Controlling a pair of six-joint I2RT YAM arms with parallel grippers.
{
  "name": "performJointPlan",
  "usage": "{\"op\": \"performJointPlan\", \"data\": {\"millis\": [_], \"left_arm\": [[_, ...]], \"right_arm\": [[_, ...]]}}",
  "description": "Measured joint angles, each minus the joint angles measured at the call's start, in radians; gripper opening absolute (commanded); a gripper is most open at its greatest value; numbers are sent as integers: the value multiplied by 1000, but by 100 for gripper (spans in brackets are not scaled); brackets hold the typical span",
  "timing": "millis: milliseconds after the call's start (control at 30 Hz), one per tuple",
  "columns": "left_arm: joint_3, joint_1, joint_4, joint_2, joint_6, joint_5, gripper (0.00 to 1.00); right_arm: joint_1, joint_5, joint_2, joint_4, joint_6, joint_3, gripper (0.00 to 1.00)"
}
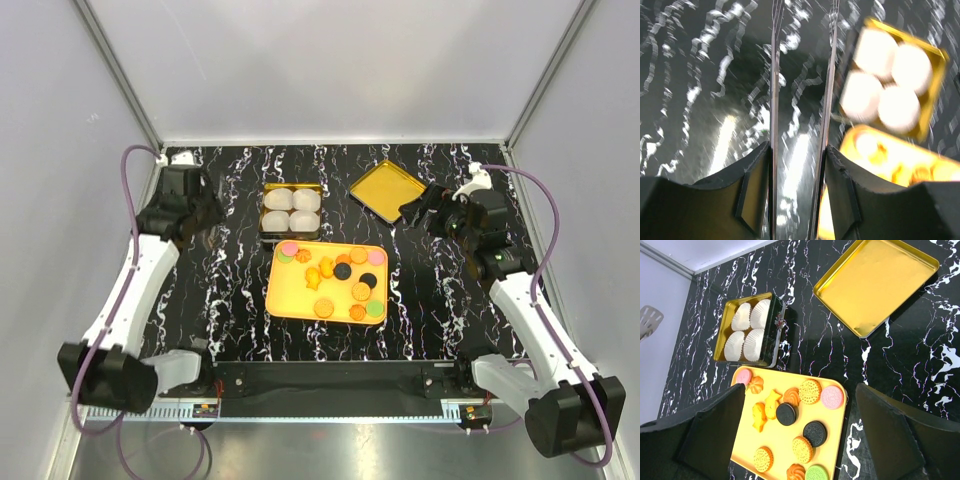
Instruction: Pack the cookies
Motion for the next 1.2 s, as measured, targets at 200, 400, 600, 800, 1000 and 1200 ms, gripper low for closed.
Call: {"op": "performJointPlan", "data": {"millis": [200, 400, 600, 800, 1000, 1200], "left_arm": [[-20, -177, -98, -155, 8, 13, 49], [-47, -357, -170, -274, -1, 47, 48], [-61, -547, -204, -272, -18, 58, 48], [-107, -720, -212, -222, -42, 54, 48], [-171, -785, -219, -206, -64, 43, 48], [-220, -811, -214, -192, -84, 19, 50]], "right_arm": [[0, -2, 20, -1, 0, 0, 100], [0, -1, 33, -2, 0, 0, 100], [0, -1, 47, -3, -1, 0, 100], [0, 0, 65, -3, -6, 0, 100], [0, 1, 68, -3, -9, 0, 100], [0, 1, 68, -3, -12, 0, 100]]}}
